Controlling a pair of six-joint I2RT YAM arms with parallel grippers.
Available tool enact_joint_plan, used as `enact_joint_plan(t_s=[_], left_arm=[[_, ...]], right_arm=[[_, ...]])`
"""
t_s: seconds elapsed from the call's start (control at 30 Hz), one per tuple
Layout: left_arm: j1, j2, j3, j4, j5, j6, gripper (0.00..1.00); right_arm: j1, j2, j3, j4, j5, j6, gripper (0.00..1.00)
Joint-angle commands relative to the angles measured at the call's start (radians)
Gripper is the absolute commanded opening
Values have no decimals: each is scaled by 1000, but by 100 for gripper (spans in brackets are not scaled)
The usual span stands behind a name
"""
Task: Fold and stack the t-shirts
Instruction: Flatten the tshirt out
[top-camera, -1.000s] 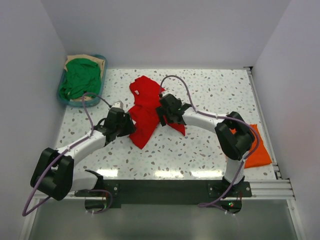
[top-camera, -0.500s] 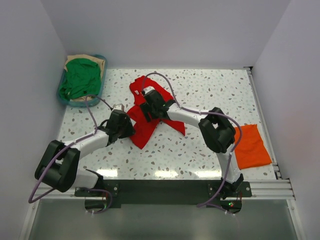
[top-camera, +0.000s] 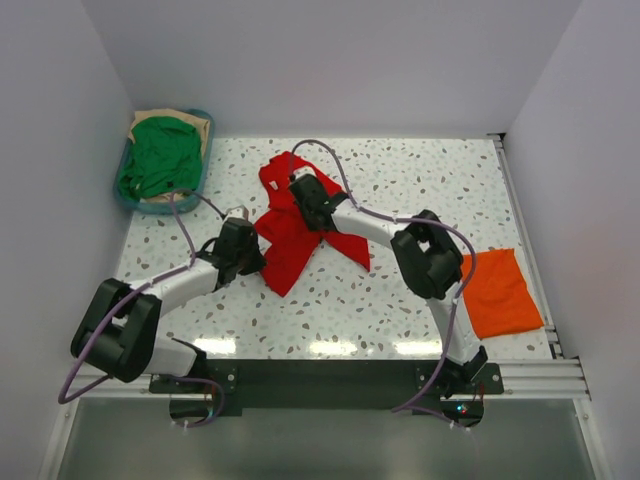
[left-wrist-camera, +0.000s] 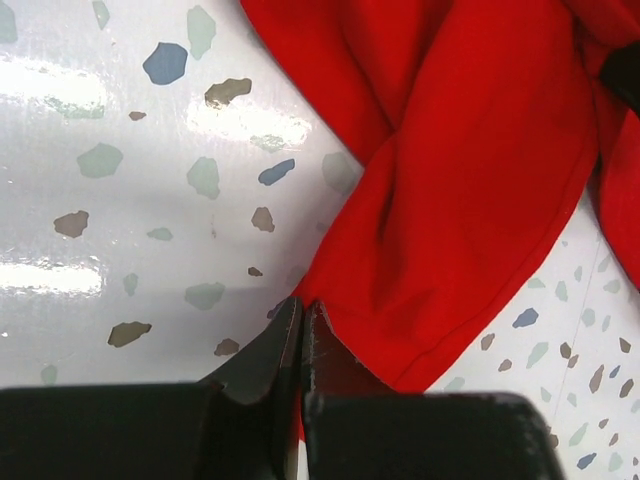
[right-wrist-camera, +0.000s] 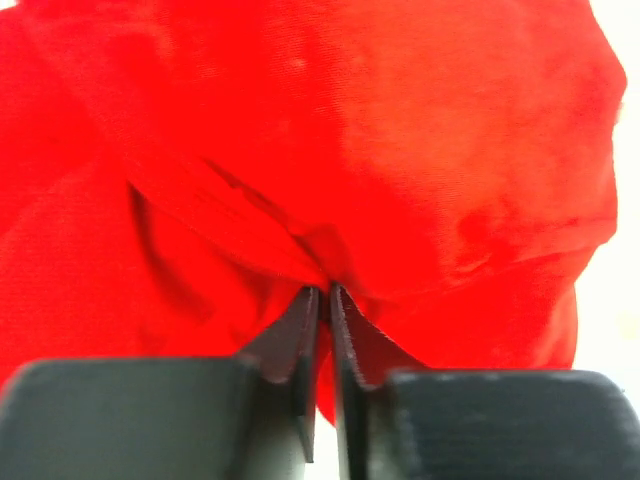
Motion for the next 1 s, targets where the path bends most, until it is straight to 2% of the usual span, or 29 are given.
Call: enact_joint_plan(t_s=[0.0,0.03,0.17,0.37,0.73,0.8,0.97], left_arm=[[-4,-39,58,-17,-17,6,0],[-4,-51,78,-48,-21,13,0],[-4,-151,151,-141,-82,36,0],[10,-270,309,-298,-167,65,0],[71,-451,661,-530,-253,125,0],[73,-473,717,-551,-303,142,0],[82,-449,810,-560,-345,177,0]], right_arm=[[-37,-57,34,-21,21,26,4],[-54,-68,29,-30,15,32,0],[-112,-177,-22,-43,-43,72,0],[-198,-443,-106,-116,-74,93,0],[-260,-900,-112,-280,-14,89,0],[-281,-953,-88,-314,-15,93,0],[-315,-964,7,-406,3,105,0]])
